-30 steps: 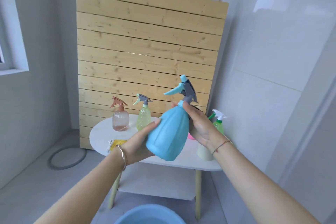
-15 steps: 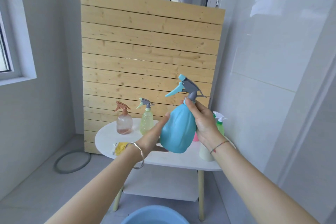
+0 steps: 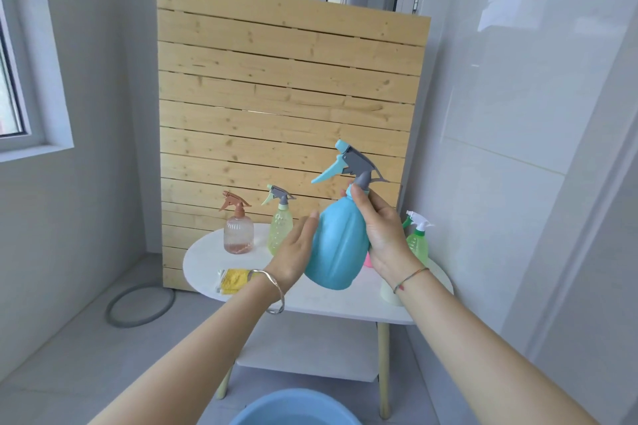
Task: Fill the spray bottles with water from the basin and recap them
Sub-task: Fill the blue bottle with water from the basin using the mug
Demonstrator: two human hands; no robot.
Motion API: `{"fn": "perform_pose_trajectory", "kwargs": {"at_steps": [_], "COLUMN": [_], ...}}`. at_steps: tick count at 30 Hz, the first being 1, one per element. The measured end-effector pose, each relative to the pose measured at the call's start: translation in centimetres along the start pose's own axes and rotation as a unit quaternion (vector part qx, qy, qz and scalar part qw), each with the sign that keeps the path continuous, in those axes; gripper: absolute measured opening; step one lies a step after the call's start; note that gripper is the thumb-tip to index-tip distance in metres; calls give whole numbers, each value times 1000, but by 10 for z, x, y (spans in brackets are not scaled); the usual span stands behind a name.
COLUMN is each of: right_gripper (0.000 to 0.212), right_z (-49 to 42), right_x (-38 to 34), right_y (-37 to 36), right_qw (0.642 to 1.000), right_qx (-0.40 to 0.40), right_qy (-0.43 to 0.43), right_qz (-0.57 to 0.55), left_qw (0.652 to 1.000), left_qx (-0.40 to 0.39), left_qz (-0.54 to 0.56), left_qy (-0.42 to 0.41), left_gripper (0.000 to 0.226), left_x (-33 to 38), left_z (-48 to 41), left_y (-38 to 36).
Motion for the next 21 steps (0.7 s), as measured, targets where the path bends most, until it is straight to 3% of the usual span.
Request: {"fn": "perform_pose_trajectory", "kwargs": {"at_steps": [1,5,7,11,14,17,21], "right_gripper": [21,21,24,17,16,20,22], "right_z": [0,-2,-4,-7,-8,-8,-17], "right_x": [1,0,1,7,14,18,17], "right_y": [0,-3,-3,-4,-5,-7,-3], "right_qw": [1000,1000,1000,1000,1000,999,999], "right_qx": [6,-5,-11,-8,18,27,13], "right_qy": [3,-11,-17,-16,-3,-18,-30], "right_qz": [5,4,9,17,-4,-25,-16], "left_qw": [1000,999,1000,998,1000,997,997], "left_qx": [-3,-11,-28,-53,-17,-5,-37], "left_qz": [-3,-31,1,-1,-5,-75,-66], "left_qy": [-2,-9,13,29,15,-7,13], "left_gripper": [28,77,72,39,55,68,46], "left_x": [2,-2,-5,-13,-16,-15,-20], "left_z": [0,-5,-6,-8,-10,-10,-16], "left_y": [-1,3,6,7,4,5,12]}}
Point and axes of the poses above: each hand's wrist, its own z-axis away from the middle knuckle, its own y-axis out of the back of the hand, x = y × z, the point moved 4 cm from there along -z, towards the middle knuckle, and after that the axes turned 5 degrees about -y, right-handed, at the moved point
